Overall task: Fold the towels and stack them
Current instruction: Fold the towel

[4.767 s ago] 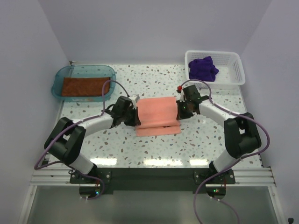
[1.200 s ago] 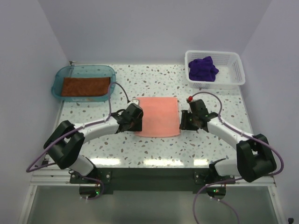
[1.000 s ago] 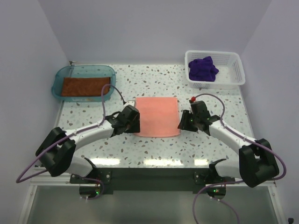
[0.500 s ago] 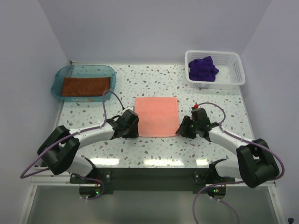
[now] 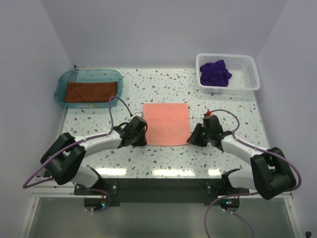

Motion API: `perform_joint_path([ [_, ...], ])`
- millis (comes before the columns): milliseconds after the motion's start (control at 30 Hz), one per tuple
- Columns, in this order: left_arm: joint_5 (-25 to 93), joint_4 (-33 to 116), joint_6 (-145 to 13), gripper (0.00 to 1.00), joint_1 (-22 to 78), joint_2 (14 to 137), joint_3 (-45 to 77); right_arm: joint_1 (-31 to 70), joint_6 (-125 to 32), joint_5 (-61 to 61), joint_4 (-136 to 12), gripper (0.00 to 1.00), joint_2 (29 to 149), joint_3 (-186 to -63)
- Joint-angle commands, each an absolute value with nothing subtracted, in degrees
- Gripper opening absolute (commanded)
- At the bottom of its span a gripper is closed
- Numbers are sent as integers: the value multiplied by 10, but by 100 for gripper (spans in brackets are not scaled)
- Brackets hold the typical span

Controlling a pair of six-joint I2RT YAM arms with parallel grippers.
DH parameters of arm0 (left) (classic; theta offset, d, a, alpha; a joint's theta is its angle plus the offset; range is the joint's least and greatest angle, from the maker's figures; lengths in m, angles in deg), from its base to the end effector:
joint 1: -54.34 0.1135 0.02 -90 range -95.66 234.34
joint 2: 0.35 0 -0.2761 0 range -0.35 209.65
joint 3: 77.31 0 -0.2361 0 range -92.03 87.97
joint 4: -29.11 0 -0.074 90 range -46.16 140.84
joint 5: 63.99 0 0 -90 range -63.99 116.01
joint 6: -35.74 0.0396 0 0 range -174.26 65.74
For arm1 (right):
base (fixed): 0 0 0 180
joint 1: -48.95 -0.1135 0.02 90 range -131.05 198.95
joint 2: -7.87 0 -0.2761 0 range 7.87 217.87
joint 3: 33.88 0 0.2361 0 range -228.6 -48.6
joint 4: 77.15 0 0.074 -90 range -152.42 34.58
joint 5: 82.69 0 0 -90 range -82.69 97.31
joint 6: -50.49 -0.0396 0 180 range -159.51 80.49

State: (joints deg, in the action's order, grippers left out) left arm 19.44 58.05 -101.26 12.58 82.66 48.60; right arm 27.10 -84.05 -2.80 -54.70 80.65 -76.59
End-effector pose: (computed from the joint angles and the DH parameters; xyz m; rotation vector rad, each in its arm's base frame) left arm 0.1920 -0.1654 0.1774 -0.1637 2.6263 -0.4222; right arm 0.1936 0.0851 0.1693 0.4360 2.5705 0.6769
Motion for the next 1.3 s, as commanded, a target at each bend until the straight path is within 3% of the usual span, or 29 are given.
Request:
perform_joint_path([
  [0,197,559,-1024,27,127,815,489,268,-847,-37,-558,31,798,-771],
  [467,196,559,-1030,26,127,811,489,268,-838,-44,-533,0,780,-794],
  [667,196,561,-1039,26,127,811,488,265,-837,-48,-528,0,778,-801],
  [900,168,589,-1055,40,127,810,485,262,-832,-48,-522,0,777,-809],
  [1267,143,594,-1059,38,127,835,477,257,-828,-47,-521,0,778,-813],
])
